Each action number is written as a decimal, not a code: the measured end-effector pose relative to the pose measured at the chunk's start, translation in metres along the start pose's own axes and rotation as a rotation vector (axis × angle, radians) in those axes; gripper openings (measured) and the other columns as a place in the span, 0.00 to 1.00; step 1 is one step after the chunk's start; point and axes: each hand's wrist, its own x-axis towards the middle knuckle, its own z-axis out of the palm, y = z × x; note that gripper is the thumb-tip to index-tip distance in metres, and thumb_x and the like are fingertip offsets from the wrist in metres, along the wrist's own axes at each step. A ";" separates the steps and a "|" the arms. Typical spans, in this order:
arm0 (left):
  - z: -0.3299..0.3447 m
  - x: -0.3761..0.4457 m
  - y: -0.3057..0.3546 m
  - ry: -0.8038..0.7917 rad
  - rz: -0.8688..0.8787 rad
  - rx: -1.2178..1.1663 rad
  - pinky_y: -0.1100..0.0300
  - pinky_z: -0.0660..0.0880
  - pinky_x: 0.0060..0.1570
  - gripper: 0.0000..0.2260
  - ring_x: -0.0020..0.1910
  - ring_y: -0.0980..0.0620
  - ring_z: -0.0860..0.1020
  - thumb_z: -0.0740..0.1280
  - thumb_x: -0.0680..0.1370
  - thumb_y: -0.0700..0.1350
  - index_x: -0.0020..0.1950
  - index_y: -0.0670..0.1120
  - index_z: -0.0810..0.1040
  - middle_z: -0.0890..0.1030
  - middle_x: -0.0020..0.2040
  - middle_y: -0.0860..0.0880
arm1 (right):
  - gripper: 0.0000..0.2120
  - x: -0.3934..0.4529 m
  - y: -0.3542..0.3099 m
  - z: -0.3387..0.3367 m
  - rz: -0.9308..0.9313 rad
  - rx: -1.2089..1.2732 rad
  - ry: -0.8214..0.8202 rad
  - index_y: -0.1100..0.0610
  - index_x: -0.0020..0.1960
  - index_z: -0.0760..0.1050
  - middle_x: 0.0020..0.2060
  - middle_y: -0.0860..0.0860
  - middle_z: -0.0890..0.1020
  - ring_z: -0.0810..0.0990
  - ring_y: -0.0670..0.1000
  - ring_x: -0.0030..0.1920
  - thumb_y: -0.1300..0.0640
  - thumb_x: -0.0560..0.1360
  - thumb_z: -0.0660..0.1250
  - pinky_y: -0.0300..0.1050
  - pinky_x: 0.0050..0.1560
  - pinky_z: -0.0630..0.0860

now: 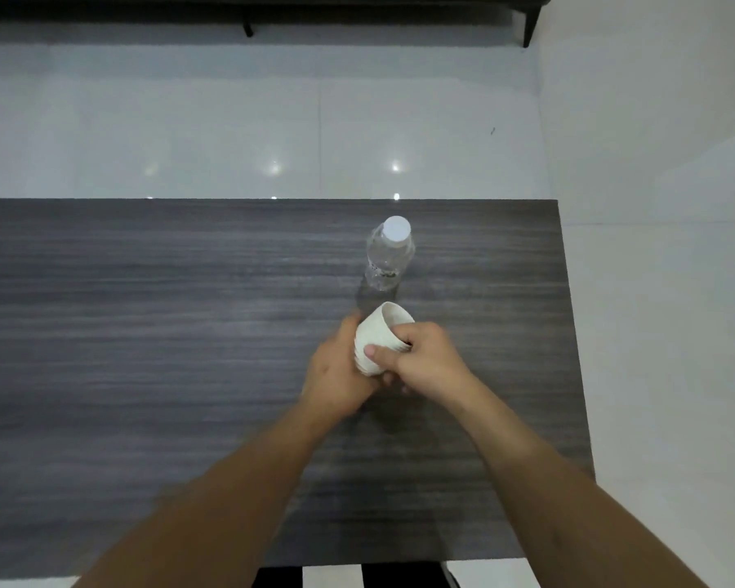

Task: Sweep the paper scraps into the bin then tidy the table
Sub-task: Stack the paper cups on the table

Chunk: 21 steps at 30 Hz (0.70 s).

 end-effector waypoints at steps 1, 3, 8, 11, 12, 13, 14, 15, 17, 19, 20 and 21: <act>-0.005 -0.004 -0.007 0.011 -0.025 -0.033 0.56 0.76 0.43 0.35 0.50 0.52 0.79 0.76 0.58 0.57 0.61 0.60 0.66 0.80 0.52 0.56 | 0.10 -0.002 -0.006 0.005 -0.018 0.069 0.094 0.55 0.42 0.82 0.31 0.52 0.84 0.80 0.50 0.29 0.48 0.71 0.76 0.44 0.30 0.76; -0.019 -0.010 -0.023 0.048 -0.039 -0.049 0.56 0.75 0.45 0.34 0.52 0.49 0.79 0.77 0.59 0.53 0.62 0.58 0.67 0.80 0.54 0.54 | 0.15 0.000 -0.018 0.008 -0.092 0.131 0.507 0.51 0.47 0.83 0.37 0.45 0.85 0.82 0.43 0.35 0.41 0.68 0.76 0.47 0.42 0.80; -0.069 -0.013 -0.055 0.166 -0.063 -0.018 0.59 0.70 0.43 0.34 0.53 0.46 0.78 0.79 0.59 0.50 0.62 0.54 0.68 0.80 0.54 0.51 | 0.50 0.037 -0.062 0.000 -0.149 0.037 0.679 0.51 0.76 0.63 0.69 0.50 0.73 0.73 0.48 0.67 0.40 0.60 0.80 0.42 0.67 0.67; -0.100 -0.020 -0.059 0.256 -0.070 -0.029 0.61 0.68 0.41 0.35 0.49 0.48 0.77 0.79 0.58 0.51 0.62 0.54 0.68 0.79 0.51 0.53 | 0.31 0.046 -0.081 0.008 -0.087 0.032 0.559 0.50 0.66 0.76 0.59 0.48 0.81 0.79 0.51 0.60 0.51 0.65 0.80 0.46 0.63 0.73; -0.111 -0.024 -0.056 0.280 -0.073 -0.041 0.61 0.67 0.39 0.35 0.47 0.50 0.76 0.79 0.58 0.51 0.61 0.54 0.67 0.77 0.49 0.55 | 0.25 0.041 -0.087 0.013 -0.091 0.045 0.560 0.50 0.61 0.79 0.54 0.47 0.83 0.81 0.50 0.56 0.51 0.66 0.80 0.47 0.60 0.76; -0.122 -0.028 -0.052 0.292 -0.065 -0.058 0.62 0.66 0.37 0.36 0.45 0.52 0.74 0.79 0.58 0.51 0.61 0.54 0.67 0.76 0.48 0.56 | 0.21 0.032 -0.093 0.017 -0.111 0.059 0.574 0.49 0.58 0.80 0.50 0.45 0.84 0.82 0.48 0.52 0.50 0.66 0.79 0.47 0.56 0.77; -0.133 -0.033 -0.047 0.297 -0.047 -0.072 0.63 0.66 0.35 0.36 0.44 0.54 0.73 0.79 0.58 0.51 0.62 0.55 0.67 0.74 0.48 0.57 | 0.18 0.021 -0.100 0.020 -0.141 0.076 0.589 0.48 0.54 0.81 0.47 0.43 0.84 0.82 0.46 0.48 0.50 0.66 0.79 0.46 0.53 0.78; -0.147 -0.037 -0.039 0.299 -0.021 -0.077 0.66 0.65 0.34 0.36 0.44 0.55 0.72 0.79 0.59 0.51 0.62 0.56 0.66 0.73 0.47 0.58 | 0.17 0.008 -0.108 0.023 -0.173 0.091 0.597 0.47 0.52 0.81 0.44 0.42 0.83 0.81 0.45 0.45 0.49 0.65 0.79 0.44 0.50 0.77; -0.179 -0.046 -0.012 0.304 0.038 -0.072 0.67 0.64 0.33 0.35 0.42 0.56 0.72 0.78 0.58 0.53 0.60 0.58 0.65 0.72 0.44 0.61 | 0.15 -0.024 -0.127 0.022 -0.219 0.139 0.598 0.46 0.50 0.80 0.42 0.41 0.83 0.81 0.43 0.44 0.48 0.66 0.78 0.42 0.47 0.76; -0.209 -0.052 0.027 0.306 0.126 -0.062 0.65 0.66 0.32 0.34 0.40 0.56 0.73 0.77 0.57 0.54 0.59 0.60 0.64 0.72 0.42 0.62 | 0.13 -0.061 -0.145 0.012 -0.242 0.179 0.625 0.46 0.48 0.79 0.41 0.40 0.83 0.81 0.41 0.44 0.47 0.66 0.78 0.41 0.46 0.77; -0.222 -0.055 0.052 0.301 0.179 -0.055 0.63 0.67 0.32 0.34 0.40 0.55 0.73 0.77 0.57 0.55 0.58 0.60 0.64 0.72 0.41 0.62 | 0.12 -0.081 -0.154 0.004 -0.252 0.187 0.653 0.46 0.48 0.79 0.41 0.40 0.83 0.81 0.41 0.44 0.46 0.66 0.77 0.42 0.46 0.77; -0.233 -0.060 0.079 0.293 0.234 -0.047 0.62 0.68 0.32 0.34 0.40 0.54 0.74 0.77 0.57 0.56 0.57 0.60 0.63 0.72 0.41 0.62 | 0.12 -0.102 -0.163 -0.007 -0.263 0.194 0.689 0.46 0.48 0.80 0.41 0.40 0.83 0.82 0.42 0.44 0.46 0.67 0.77 0.42 0.46 0.78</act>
